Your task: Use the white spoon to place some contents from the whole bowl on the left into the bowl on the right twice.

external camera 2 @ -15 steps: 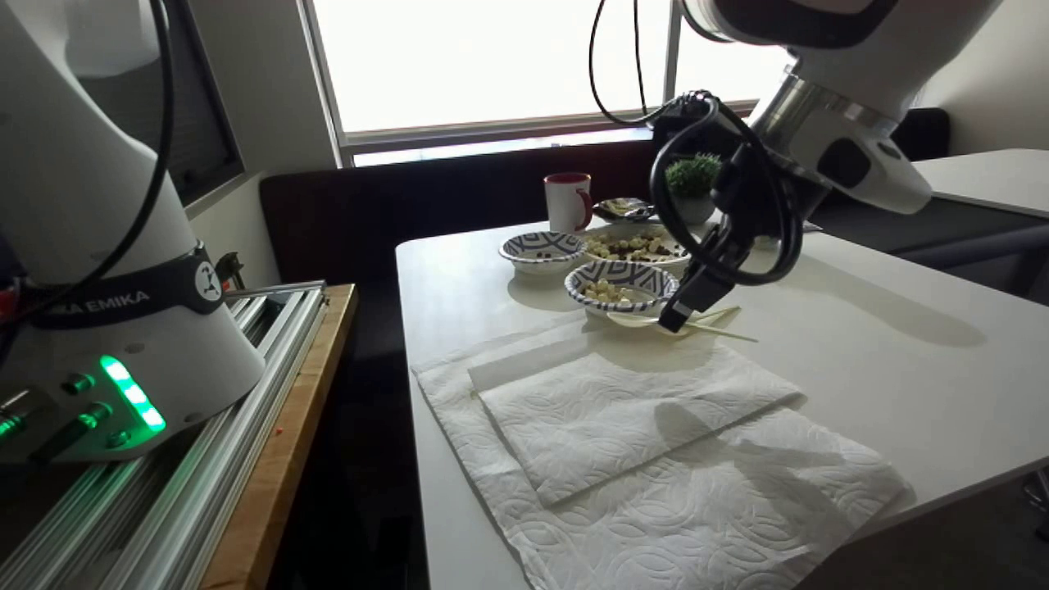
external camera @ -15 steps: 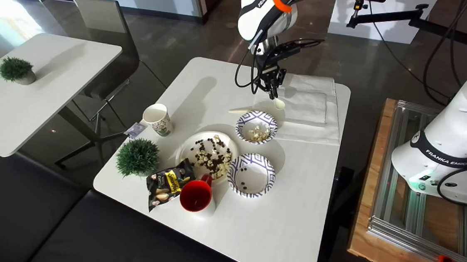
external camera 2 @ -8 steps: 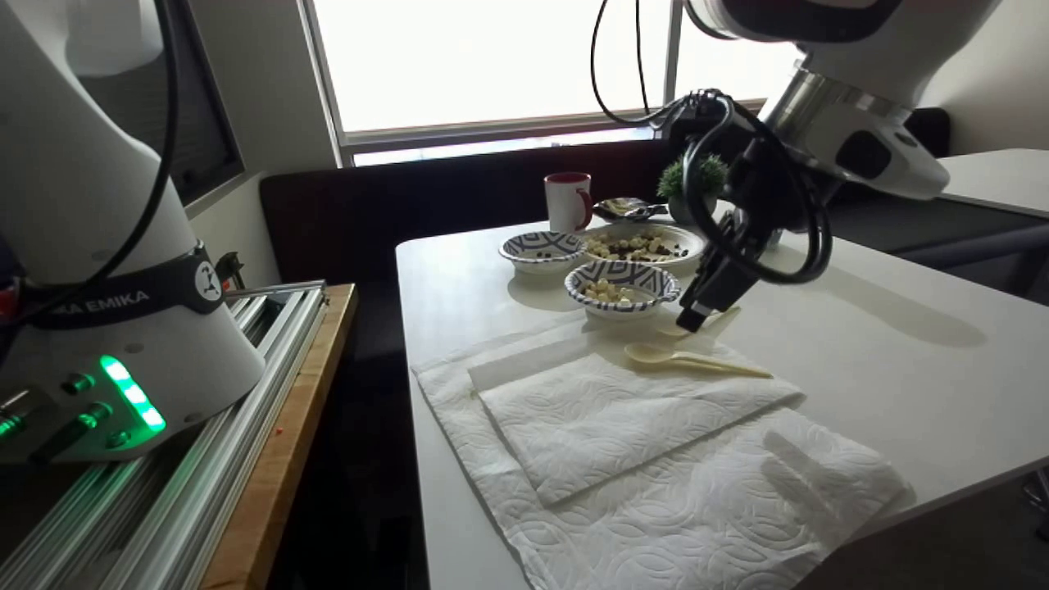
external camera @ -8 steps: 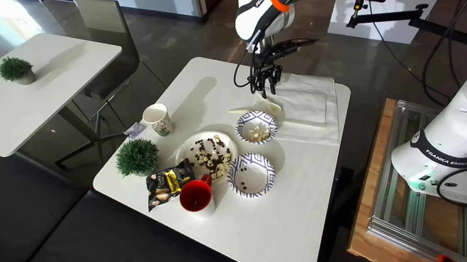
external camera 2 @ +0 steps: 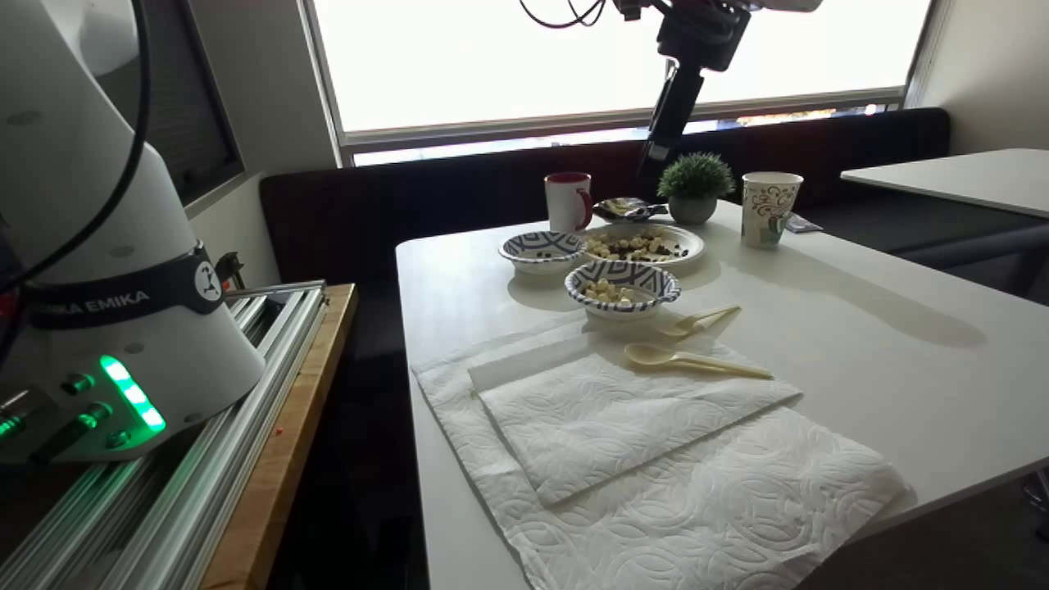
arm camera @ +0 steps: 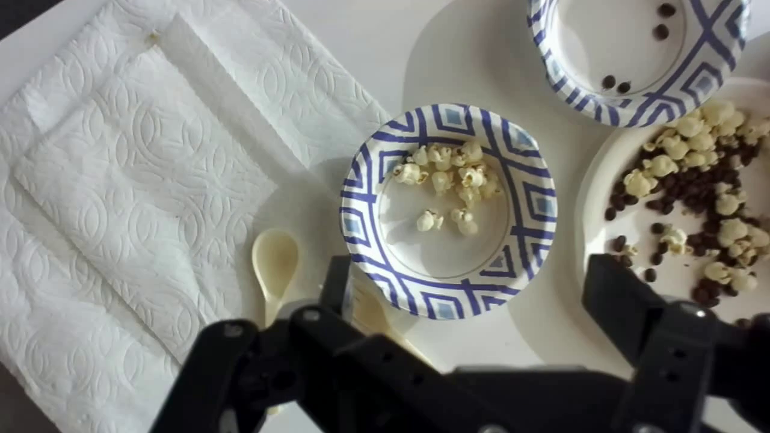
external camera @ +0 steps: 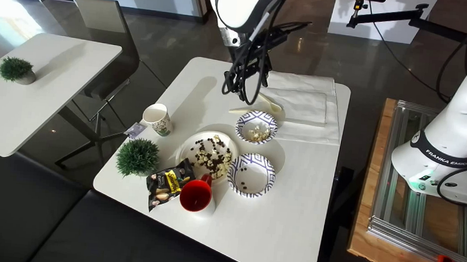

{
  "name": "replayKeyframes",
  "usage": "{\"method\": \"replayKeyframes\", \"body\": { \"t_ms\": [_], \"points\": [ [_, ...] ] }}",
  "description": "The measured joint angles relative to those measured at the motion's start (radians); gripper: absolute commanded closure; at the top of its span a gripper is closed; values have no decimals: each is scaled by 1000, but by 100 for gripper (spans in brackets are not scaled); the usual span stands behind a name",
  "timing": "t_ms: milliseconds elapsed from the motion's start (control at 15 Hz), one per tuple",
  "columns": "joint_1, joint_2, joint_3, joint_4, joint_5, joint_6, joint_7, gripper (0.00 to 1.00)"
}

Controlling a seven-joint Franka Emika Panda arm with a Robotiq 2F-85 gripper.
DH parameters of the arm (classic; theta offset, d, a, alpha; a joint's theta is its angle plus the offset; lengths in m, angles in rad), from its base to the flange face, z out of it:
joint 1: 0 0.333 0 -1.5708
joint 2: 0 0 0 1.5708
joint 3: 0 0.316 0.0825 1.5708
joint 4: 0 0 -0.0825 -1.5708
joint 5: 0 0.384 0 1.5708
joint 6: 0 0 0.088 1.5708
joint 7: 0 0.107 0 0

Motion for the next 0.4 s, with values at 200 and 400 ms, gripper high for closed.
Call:
{"method": "replayKeyframes", "body": {
  "t_ms": [200, 400],
  "points": [
    [56, -74, 50, -63, -62, 57, 8, 0],
    [75, -116, 78, -101, -62, 78, 8, 0]
  ]
}}
